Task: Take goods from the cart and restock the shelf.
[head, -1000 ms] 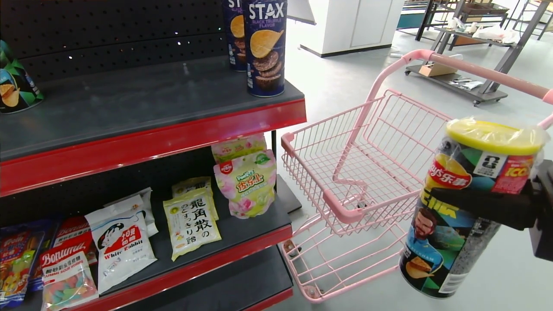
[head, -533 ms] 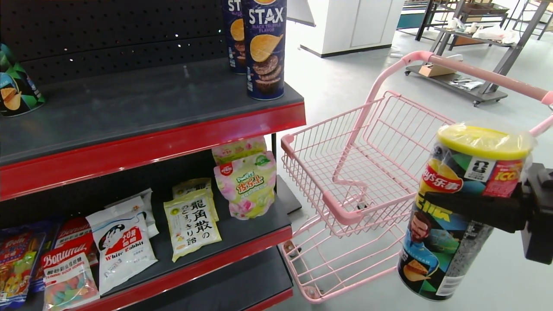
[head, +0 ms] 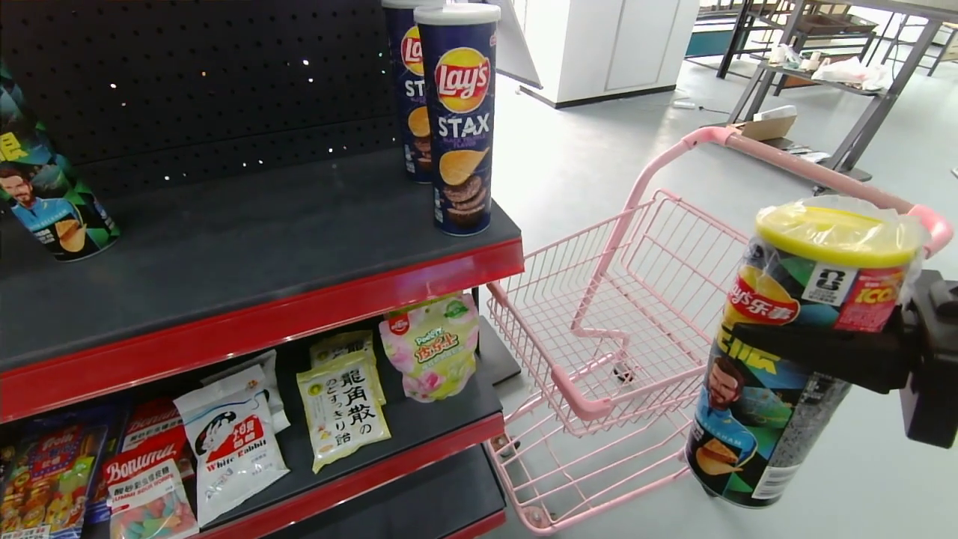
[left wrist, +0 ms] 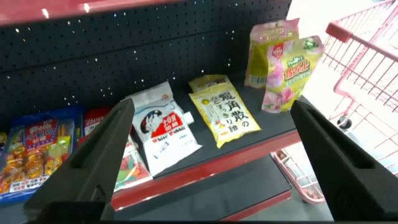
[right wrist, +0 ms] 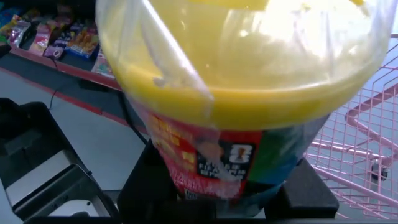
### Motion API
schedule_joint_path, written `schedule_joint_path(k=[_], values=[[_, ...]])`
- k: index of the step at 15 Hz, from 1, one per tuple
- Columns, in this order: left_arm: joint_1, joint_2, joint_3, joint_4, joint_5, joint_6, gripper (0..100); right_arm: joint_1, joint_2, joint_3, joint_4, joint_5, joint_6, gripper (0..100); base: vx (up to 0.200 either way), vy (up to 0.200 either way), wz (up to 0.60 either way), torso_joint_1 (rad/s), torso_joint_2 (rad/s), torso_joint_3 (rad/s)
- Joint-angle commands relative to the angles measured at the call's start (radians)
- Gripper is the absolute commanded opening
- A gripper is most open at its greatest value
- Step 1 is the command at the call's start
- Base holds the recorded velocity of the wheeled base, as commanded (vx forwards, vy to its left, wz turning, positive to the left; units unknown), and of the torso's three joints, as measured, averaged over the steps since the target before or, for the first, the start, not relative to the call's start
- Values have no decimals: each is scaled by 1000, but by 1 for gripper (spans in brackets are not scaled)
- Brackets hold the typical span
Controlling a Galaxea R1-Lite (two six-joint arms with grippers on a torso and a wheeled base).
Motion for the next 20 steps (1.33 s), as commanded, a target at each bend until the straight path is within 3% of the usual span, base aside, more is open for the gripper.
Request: schedule_joint_path(k=[1,9,12,16,20], values=[[1,1,0,0,1,0,100,0,11,-7,-2,0,-1,0,0,0,0,168,-530,-359],[-1,1,0,0,-1,0,100,-2,39,-51,-4,-1,-3,0,0,0,0,206,-570,-370],[-1,1,0,0,-1,0,100,-2,53,-79,-4,-1,-1,0,0,0,0,45,-109,-67],[-1,1,0,0,1,0,100,-3,53,-82,-4,-1,-1,0,-200,0,0,21,0,-11],[1,1,0,0,-1,0,100,-6,51,-79,-2,-3,-1,0,0,0,150,-2,-2,2]])
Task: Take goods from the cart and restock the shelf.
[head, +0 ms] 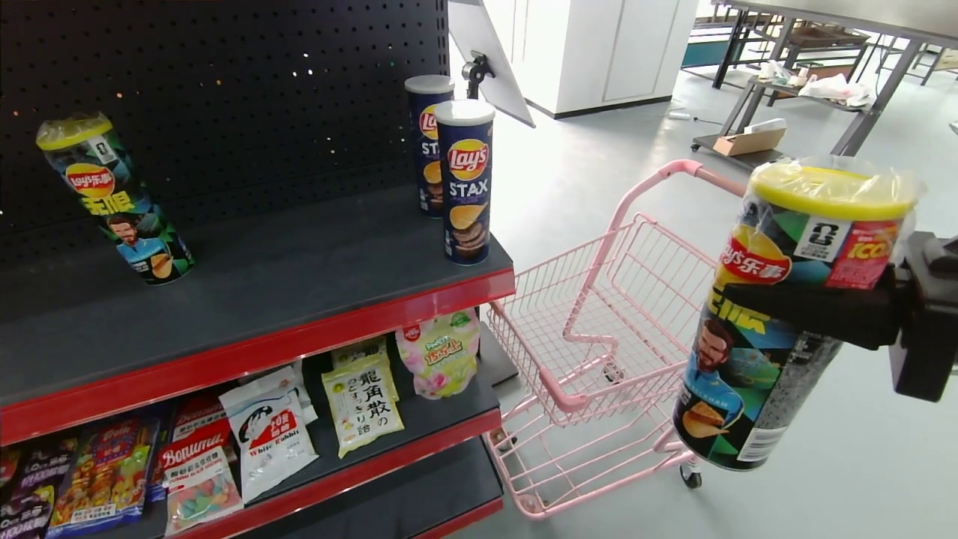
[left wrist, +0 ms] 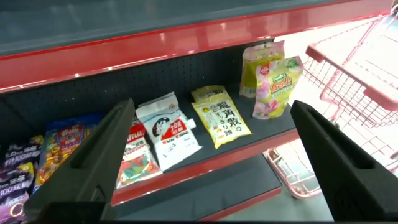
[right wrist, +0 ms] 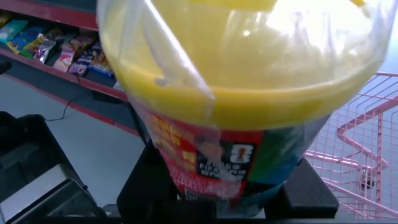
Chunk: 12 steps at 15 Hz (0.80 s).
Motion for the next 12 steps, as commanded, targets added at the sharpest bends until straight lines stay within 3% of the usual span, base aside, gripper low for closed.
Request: schedule_joint_path(k=[1,10,12], values=[[1,1,0,0,1,0,100,-1,2,6,1,-2,0,0,0,0,600,7,2,-2],[1,1,0,0,2,0,100,1,0,12,0,1,0,0,0,0,600,3,1,3],[1,1,0,0,1,0,100,1,-9,21,0,-1,-2,0,0,0,0,0,0,0]])
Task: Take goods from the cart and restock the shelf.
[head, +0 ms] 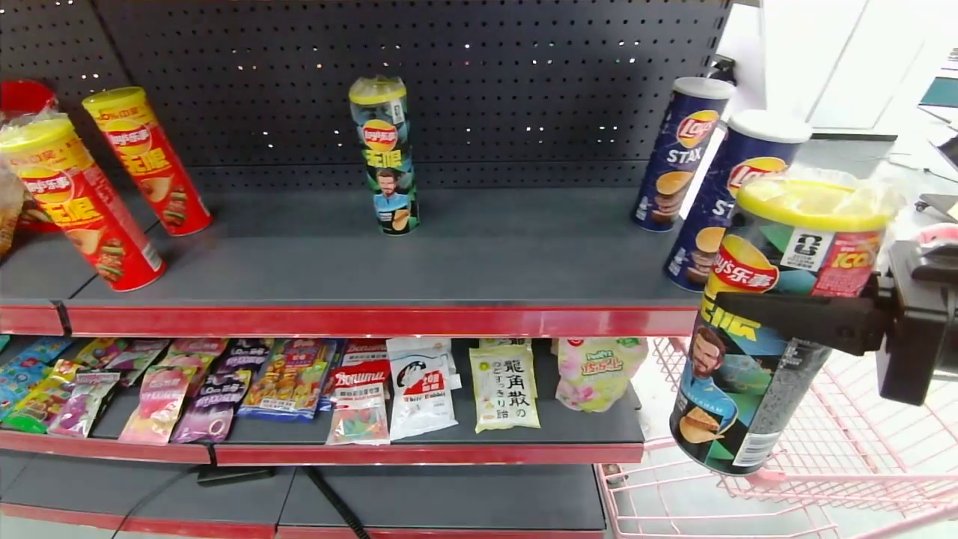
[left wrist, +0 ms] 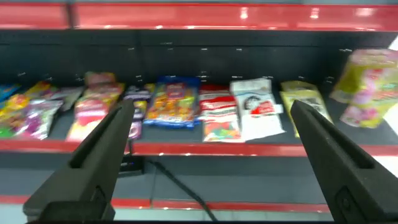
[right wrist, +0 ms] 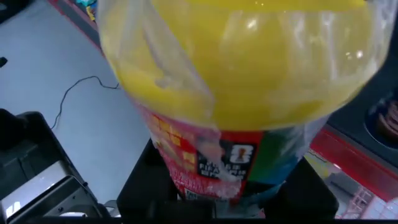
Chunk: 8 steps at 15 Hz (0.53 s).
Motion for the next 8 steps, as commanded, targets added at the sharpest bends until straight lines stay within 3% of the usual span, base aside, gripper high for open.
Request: schedule_joint_path(k=[1,2,5,8], values=[[0,1,0,0,0,0,100,0,-15,10,-3,-1,-13,0,0,0,0,0,0,0],[0,1,0,0,0,0,100,-2,-18,18,-6,-1,-38,0,0,0,0,0,0,0],[0,1,0,0,0,0,100,3,-38,65,-97,7,-48,0,0,200,0,1,1,2],[0,1,0,0,0,0,100,-2,-36,179,-272,1,-53,0,0,200,0,2,2,4]])
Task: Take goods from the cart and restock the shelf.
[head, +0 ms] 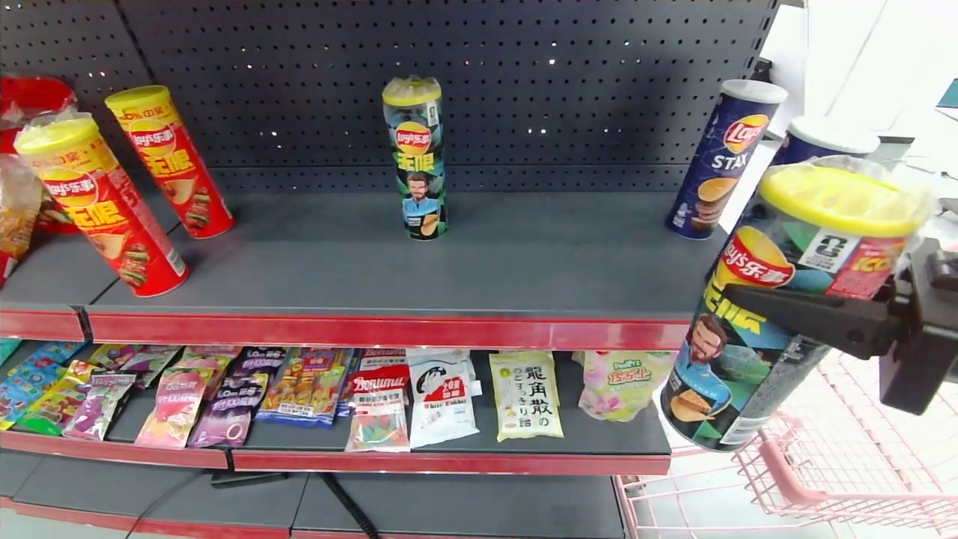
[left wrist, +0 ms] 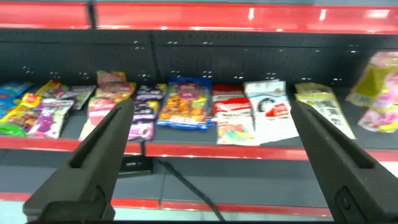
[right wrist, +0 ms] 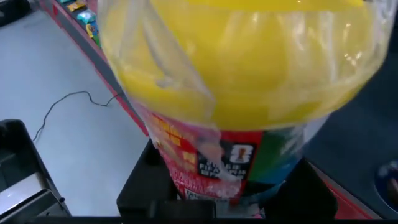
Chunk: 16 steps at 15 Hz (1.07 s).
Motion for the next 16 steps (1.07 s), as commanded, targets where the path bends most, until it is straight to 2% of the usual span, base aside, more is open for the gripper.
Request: schedule_joint_path(k=[1,5,8,14,16], values=[[2,1,0,0,0,0,100,-2,0,69,-65,-1,-2,0,0,200,0,2,7,2],[0,1,0,0,0,0,100,3,16,46,-70,8,4,0,0,200,0,2,1,5],[2,1,0,0,1,0,100,0,24,30,-70,85,5,0,0,200,0,1,-2,1],[2,1,0,0,0,0,100,-38,19,29,-71,80,4,0,0,200,0,2,7,4],[2,1,0,0,0,0,100,-43,15,29,-71,80,4,0,0,0,0,0,0,0]])
